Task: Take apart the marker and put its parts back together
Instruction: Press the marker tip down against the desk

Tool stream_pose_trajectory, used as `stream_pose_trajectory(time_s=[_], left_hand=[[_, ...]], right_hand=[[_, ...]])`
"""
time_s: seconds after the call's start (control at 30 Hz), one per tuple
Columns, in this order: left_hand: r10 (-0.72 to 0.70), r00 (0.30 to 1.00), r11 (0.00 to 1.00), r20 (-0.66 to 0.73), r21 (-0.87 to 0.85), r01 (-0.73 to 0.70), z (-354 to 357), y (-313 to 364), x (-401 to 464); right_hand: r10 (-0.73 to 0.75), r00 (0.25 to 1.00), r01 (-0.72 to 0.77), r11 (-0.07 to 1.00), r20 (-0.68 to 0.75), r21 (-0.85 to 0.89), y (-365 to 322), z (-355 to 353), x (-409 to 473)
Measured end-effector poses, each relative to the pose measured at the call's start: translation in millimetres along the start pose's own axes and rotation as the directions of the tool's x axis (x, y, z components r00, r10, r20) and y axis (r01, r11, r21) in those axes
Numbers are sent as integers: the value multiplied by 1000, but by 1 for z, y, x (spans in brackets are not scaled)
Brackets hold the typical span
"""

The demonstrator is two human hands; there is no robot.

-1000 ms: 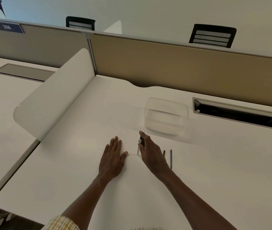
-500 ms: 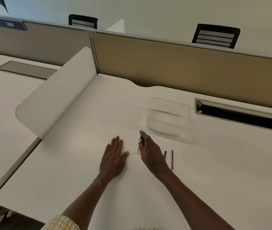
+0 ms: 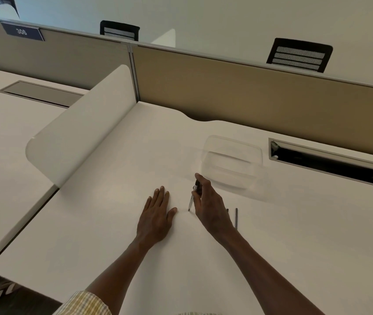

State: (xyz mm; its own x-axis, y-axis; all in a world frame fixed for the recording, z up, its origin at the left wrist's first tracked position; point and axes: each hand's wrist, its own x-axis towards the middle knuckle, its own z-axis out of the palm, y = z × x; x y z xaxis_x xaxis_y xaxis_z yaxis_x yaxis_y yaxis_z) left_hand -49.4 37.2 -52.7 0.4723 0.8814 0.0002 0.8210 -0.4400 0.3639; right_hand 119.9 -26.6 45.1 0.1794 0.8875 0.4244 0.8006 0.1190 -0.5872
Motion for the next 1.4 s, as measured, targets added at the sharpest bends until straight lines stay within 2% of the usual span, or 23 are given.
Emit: stream_pose_trajectory(time_s=[0.63,0.87,1.17,1.3,1.4], left_hand=[[3,1000,1000,-7,-18,-3,1,0,0],[5,1000,1000,-8,-20,-6,0,-1,0],[-2,1000,999,-10,-32,2,-1,0,0],[-50,999,990,0,-136,50,-4,2,4],[-148,989,929,16,-342,144,-17,11,10]], right_hand=[[-142,984,144,990,-109,9,-29,-35,27],[-120,980,126,992,-162,30,-30,-45,36],[-70,987,76,996,-144,37,-27,-50,33],[-72,988,76,997,-135,30,-25,-50,29],[-86,988,89,996,-127,22,-25,-49,25]])
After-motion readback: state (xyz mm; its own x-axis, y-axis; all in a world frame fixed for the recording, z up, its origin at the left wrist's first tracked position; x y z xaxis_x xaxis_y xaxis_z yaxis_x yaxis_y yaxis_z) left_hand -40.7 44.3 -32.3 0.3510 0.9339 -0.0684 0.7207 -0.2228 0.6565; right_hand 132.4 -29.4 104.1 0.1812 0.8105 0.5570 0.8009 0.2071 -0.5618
